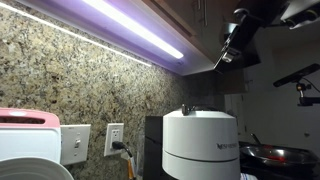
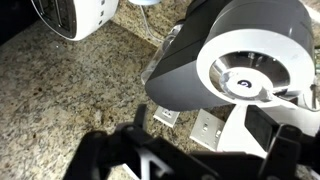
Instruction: Turn off the light switch
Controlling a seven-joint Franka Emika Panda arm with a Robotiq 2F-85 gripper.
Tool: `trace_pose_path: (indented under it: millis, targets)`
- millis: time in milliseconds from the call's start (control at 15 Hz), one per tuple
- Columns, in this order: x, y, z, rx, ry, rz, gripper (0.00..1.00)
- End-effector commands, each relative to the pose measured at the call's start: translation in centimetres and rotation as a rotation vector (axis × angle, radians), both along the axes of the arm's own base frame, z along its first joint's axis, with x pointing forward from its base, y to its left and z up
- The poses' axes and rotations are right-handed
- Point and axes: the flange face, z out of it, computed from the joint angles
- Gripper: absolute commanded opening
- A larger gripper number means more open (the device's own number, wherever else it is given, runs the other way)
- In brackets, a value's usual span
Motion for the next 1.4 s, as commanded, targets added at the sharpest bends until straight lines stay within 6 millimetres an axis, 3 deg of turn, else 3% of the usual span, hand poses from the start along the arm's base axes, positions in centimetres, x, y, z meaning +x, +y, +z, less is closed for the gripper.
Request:
trace_pose_path:
  millis: [0,600,1200,1333]
  targets:
    - [2.2,1.7,-0.3,-0.034,-0.049,-0.004,1.00]
    - [4.6,9.1,-2.7,-0.099,-0.016,0.033,1.00]
    - [6.3,14.1,-3.0,-0.055,-0.076,-0.025,1.00]
    - [6.7,15.2,-4.2,0.005,0.031,-0.060,1.00]
